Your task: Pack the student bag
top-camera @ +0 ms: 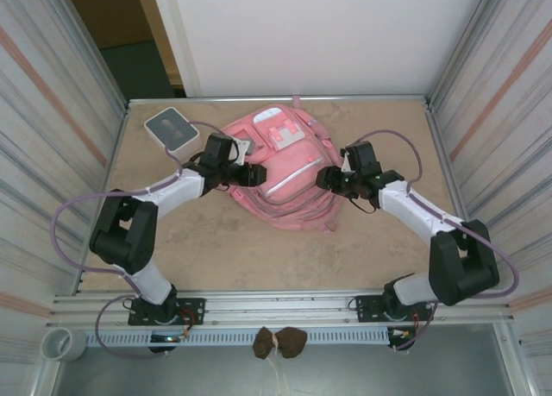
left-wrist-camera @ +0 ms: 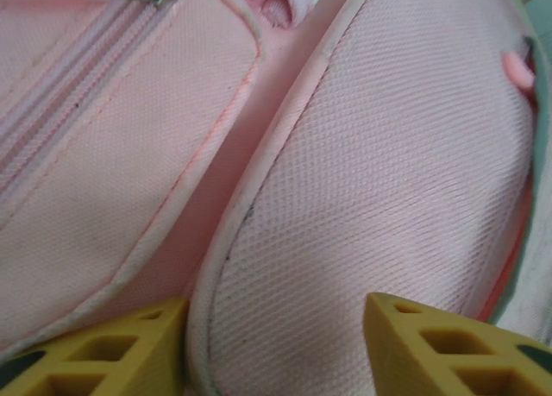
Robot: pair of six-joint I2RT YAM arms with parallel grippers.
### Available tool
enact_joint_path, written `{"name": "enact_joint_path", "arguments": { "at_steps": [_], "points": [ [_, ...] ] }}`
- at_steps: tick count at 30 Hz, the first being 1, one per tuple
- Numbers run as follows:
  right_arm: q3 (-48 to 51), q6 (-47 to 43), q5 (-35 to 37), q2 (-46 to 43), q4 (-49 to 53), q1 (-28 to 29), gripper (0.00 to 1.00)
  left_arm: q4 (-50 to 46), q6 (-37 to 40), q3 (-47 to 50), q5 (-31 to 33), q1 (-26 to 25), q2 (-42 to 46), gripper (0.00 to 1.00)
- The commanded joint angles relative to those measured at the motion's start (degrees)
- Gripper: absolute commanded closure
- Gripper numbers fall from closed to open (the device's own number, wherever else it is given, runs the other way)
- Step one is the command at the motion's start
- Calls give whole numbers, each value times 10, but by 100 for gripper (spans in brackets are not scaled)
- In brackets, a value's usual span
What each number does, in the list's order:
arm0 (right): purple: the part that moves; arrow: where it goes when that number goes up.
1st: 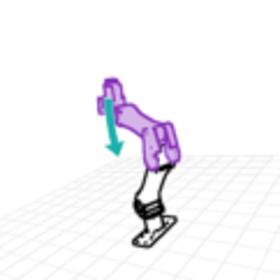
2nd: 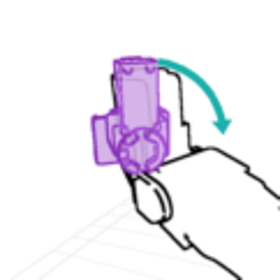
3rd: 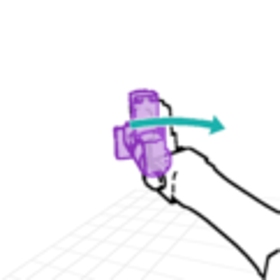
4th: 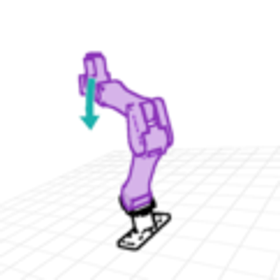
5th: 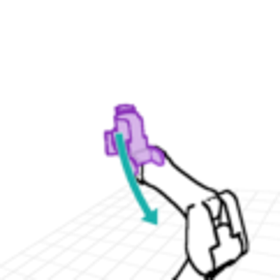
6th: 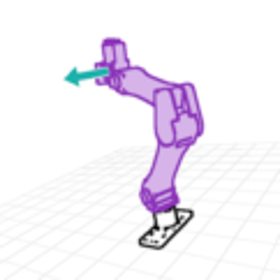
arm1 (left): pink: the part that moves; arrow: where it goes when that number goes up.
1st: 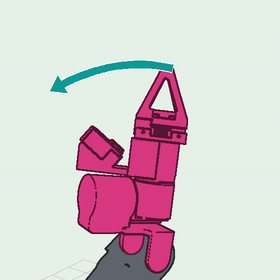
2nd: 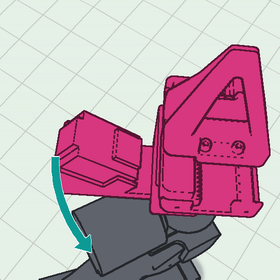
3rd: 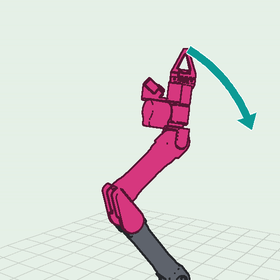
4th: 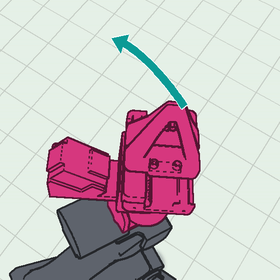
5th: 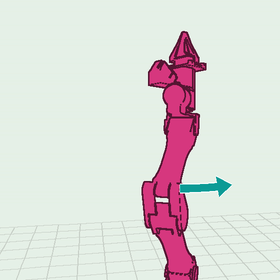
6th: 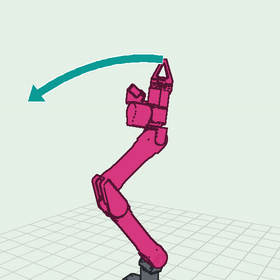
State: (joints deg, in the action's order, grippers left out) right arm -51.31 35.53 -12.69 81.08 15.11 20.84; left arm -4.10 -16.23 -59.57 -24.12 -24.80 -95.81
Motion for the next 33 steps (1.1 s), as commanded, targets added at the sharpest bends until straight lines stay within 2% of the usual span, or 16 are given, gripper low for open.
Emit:
{"name": "enact_joint_path", "arguments": {
  "at_steps": [1,7,13,18,21,25,30,33],
  "points": [
    [-35,-1,-9,35,-12,-17,52,-16,8,-6,-41,-17,-4,52],
    [-95,-18,-53,105,-15,-52,63,0,-8,18,-50,-64,-9,64],
    [-177,-43,-65,163,33,-80,65,7,-20,5,-49,-109,-30,71],
    [-200,-75,21,138,103,-83,60,-4,-22,-18,-49,-122,-52,76],
    [-167,-79,58,88,120,-82,56,-3,-26,-18,-43,-122,-48,72],
    [-107,-75,71,17,125,-77,52,0,-24,-17,-29,-120,-38,65],
    [-29,-56,40,-62,108,-39,50,-12,-16,-35,-12,-113,-48,55],
    [21,-23,22,-106,79,-9,48,-14,-16,-46,-5,-110,-57,54]
  ]
}}
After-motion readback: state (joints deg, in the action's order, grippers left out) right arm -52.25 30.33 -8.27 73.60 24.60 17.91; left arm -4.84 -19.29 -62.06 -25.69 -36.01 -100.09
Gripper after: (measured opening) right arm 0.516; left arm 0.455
